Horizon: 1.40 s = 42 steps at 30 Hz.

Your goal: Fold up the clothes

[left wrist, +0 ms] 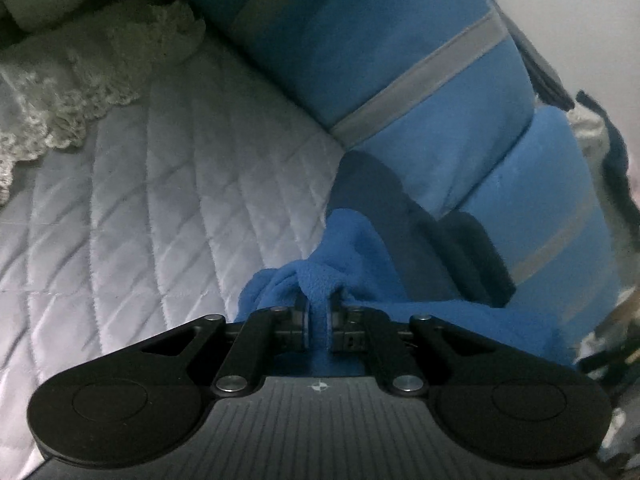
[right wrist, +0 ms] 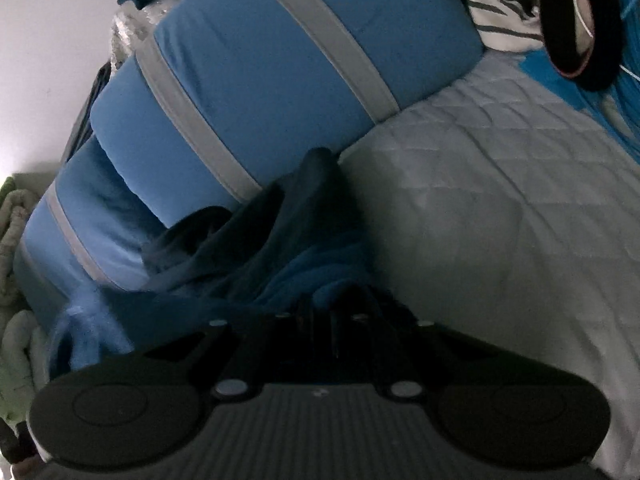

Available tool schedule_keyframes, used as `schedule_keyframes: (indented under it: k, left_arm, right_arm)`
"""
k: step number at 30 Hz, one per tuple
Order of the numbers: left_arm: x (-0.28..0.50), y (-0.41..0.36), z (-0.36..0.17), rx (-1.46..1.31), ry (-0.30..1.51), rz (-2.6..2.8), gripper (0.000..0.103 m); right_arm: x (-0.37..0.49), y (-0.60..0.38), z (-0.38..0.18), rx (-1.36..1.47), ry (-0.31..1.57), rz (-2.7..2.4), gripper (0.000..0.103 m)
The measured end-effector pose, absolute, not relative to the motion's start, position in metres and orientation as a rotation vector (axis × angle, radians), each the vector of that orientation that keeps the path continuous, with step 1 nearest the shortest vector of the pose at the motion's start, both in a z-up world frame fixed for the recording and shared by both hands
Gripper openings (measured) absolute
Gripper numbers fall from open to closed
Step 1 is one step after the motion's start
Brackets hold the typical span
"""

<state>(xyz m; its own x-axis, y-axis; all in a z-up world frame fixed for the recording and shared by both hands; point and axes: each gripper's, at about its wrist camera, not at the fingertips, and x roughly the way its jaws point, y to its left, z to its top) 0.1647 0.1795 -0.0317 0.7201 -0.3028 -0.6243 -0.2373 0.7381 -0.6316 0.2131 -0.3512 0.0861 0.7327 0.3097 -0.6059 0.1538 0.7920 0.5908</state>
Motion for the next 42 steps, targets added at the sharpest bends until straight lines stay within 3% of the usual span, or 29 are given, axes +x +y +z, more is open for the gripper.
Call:
schedule_keyframes:
  k: [5,8,10,11,13,16,19,23,32,42]
  left_arm:
    - [0.167,0.182,-0.028,-0.818,0.735,-0.05,0.016]
    - [0.168,0.18,-0.021,-0.83,0.676,-0.059,0.033]
    - [0.167,0.18,-0.013,-0.837,0.621,-0.1,0.046]
    - [0.165,0.18,-0.008,-0.829,0.566,-0.103,0.056]
    - [0.159,0.181,0.002,-0.793,0.446,-0.09,0.068]
    - [0.151,0.182,0.015,-0.7,0.337,-0.068,0.075]
    - [0.15,0.18,0.018,-0.626,0.339,-0.054,0.077]
    - [0.158,0.175,0.01,-0.571,0.403,-0.042,0.077]
    - [0.181,0.176,-0.011,-0.543,0.507,-0.142,0.077]
    - [0.221,0.175,-0.021,-0.343,0.592,-0.268,0.077]
  right_arm:
    - [0.217,-0.349,0.089,0.688,0.754,0.076,0.012]
    - [0.219,-0.348,0.093,0.69,0.742,0.075,0.02]
    - [0.218,-0.348,0.097,0.681,0.715,0.077,0.04]
    - [0.217,-0.349,0.099,0.684,0.698,0.084,0.043]
    - [0.216,-0.35,0.104,0.712,0.668,0.111,0.067]
    - [0.21,-0.351,0.113,0.731,0.588,0.139,0.087]
    - [0.204,-0.347,0.126,0.665,0.508,0.135,0.1]
    - [0.2,-0.339,0.134,0.577,0.454,0.119,0.103]
    - [0.231,-0.333,0.112,0.303,0.544,0.071,0.103]
    - [0.259,-0.358,0.092,0.371,0.635,0.212,0.103]
